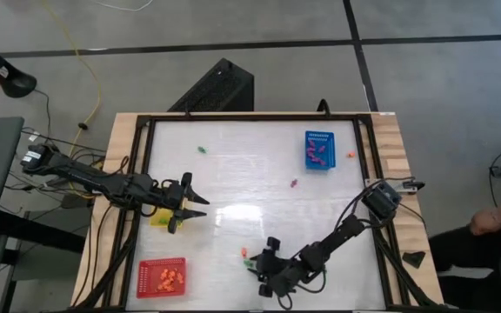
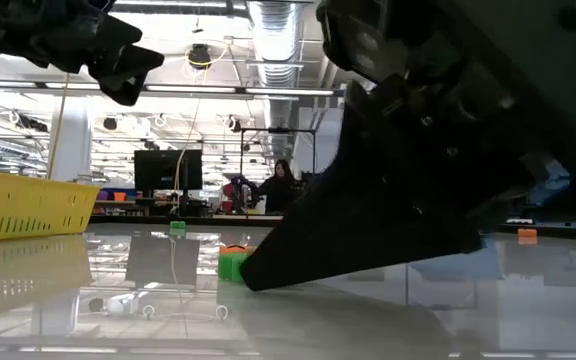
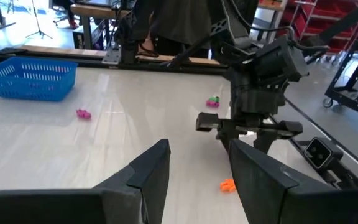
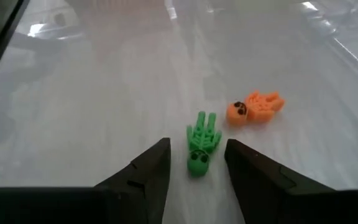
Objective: Sort Halloween decoration
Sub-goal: Put the green skeleton toy into the yellow bin
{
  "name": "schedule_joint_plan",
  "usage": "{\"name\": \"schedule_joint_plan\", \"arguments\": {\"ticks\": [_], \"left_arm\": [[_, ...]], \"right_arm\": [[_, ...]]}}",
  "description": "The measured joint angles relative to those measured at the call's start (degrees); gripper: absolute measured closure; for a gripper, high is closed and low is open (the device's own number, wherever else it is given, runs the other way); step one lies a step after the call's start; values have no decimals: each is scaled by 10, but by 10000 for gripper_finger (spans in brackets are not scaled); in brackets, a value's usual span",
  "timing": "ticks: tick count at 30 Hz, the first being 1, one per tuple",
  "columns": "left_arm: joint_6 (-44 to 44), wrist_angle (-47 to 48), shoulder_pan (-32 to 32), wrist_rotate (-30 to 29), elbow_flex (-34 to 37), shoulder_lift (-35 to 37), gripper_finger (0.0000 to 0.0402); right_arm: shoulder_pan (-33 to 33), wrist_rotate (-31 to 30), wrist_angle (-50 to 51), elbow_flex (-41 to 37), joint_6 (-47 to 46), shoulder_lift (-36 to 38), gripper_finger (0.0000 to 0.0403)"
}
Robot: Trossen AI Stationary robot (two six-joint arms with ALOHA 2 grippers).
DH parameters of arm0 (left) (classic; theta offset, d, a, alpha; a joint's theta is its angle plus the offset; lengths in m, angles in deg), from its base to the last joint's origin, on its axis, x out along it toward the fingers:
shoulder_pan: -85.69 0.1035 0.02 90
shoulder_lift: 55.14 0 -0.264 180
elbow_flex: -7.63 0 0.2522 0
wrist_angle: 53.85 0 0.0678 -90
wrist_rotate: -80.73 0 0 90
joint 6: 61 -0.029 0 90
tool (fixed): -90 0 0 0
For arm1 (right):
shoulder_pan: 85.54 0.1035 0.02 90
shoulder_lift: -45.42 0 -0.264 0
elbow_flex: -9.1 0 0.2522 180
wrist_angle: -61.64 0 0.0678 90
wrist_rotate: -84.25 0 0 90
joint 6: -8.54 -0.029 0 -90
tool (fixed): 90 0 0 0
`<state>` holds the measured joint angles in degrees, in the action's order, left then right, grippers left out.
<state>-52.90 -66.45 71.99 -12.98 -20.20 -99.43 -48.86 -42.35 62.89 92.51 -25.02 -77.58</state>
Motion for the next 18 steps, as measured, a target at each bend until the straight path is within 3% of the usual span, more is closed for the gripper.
{"name": "schedule_joint_plan", "arguments": {"ticks": [6,14,18], "left_arm": [[2,10,0,0,0,0,246],[2,17,0,-1,0,0,246],[2,17,0,-1,0,0,246]], "right_arm": [[-2,-9,5,0,8,0,251],[-4,-13,13,0,10,1,338],[-4,-10,10,-1,25,8,350]]}}
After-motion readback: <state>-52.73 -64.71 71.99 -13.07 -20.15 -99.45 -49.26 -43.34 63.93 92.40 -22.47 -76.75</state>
